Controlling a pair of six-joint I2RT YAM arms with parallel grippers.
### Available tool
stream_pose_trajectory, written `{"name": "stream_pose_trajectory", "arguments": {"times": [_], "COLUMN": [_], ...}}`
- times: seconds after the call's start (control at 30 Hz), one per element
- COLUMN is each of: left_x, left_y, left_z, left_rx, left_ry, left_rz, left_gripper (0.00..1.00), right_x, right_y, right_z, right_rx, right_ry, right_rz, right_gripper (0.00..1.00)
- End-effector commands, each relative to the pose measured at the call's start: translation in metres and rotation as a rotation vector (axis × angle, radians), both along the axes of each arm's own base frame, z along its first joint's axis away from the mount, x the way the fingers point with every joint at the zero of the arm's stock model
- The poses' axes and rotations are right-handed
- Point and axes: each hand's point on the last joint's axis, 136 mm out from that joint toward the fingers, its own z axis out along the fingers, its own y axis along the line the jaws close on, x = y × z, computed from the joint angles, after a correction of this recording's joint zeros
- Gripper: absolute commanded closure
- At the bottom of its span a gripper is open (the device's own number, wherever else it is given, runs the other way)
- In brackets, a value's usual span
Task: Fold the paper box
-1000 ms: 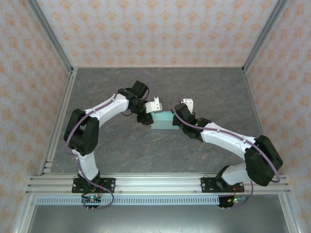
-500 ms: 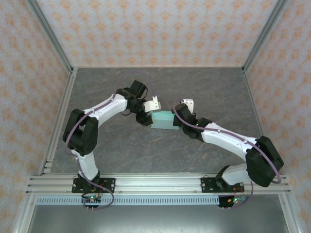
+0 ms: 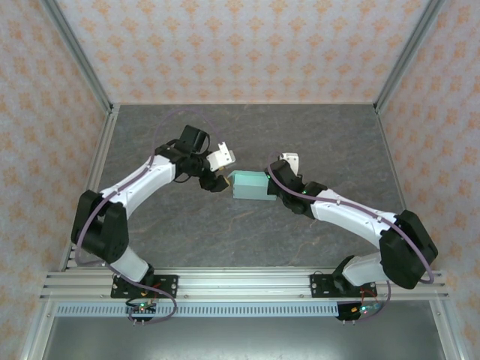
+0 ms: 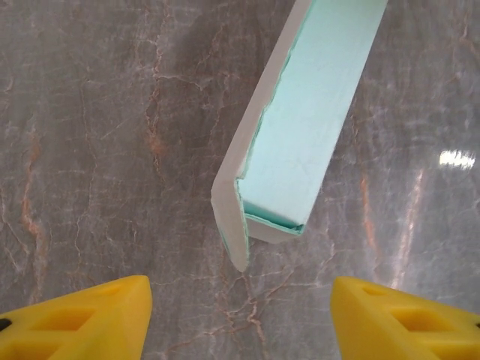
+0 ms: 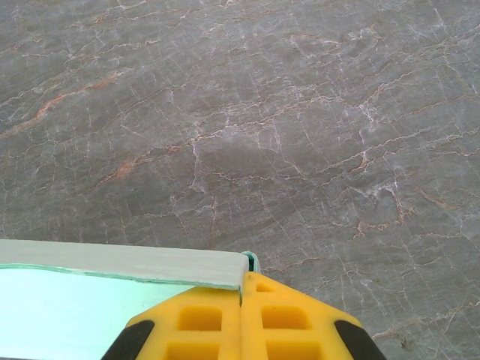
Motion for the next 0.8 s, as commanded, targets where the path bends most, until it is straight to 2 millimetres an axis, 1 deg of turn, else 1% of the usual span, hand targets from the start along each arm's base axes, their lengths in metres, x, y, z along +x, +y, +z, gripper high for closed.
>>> {"name": "stream_pose_trajectory", "arguments": {"times": [0.0,0.07,0.2,0.3,0.37,0.53,0.7,0.77], "left_x": [0.004,0.004,0.004,0.003,0.003,0.003,0.006,0.007], "left_y": [-0.005,-0.004,-0.002,-0.007,-0.012,-0.017,-0.021,-0.021], "left_z": [0.02,0.021,0.019,0.017,0.014,0.008,0.005,0.005], "left_rx": [-0.114,-0.131,-0.104,-0.076,-0.055,-0.007,0.006,0.013], "left_ry": [0.0,0.017,0.012,0.018,0.034,0.048,0.051,0.051], "left_rz": [0.119,0.192,0.26,0.252,0.238,0.23,0.229,0.233], "left_gripper": [0.38,0.4,0.42,0.43,0.45,0.54,0.66,0.72], "right_x": [-0.005,-0.005,-0.005,-0.005,-0.005,-0.005,-0.006,-0.006], "right_y": [0.002,0.002,0.002,0.003,0.003,0.003,0.003,0.002], "right_z": [0.0,0.001,0.003,0.003,0.003,0.003,0.004,0.004], "right_rx": [-0.02,-0.018,-0.016,-0.014,-0.009,-0.006,-0.007,-0.009], "right_ry": [0.029,0.029,0.024,0.024,0.024,0.024,0.022,0.021], "right_rz": [0.021,0.022,0.023,0.024,0.024,0.022,0.023,0.023], "right_gripper": [1.0,1.0,1.0,1.0,1.0,1.0,1.0,1.0]}}
